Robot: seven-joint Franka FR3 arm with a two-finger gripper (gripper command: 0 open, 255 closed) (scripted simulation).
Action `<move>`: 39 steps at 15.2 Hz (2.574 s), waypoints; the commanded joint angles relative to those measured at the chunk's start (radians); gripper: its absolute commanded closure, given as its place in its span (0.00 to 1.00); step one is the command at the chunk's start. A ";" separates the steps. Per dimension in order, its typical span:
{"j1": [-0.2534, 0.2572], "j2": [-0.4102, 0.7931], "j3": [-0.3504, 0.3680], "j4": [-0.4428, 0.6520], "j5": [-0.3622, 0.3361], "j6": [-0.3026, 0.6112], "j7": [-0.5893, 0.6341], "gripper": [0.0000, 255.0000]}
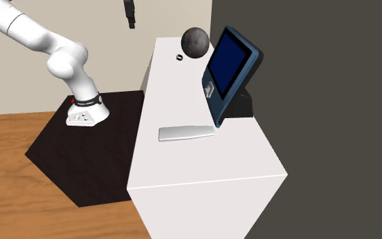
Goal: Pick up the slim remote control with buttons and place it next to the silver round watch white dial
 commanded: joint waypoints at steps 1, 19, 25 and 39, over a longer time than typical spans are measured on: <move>0.000 0.000 0.000 0.000 0.000 0.000 0.000 0.00; -0.124 0.319 -0.277 -0.052 -0.165 0.388 -0.294 0.00; -0.153 0.494 -0.364 0.016 -0.162 0.503 -0.396 0.00; -0.259 0.984 -0.483 0.344 0.020 0.653 -0.674 0.00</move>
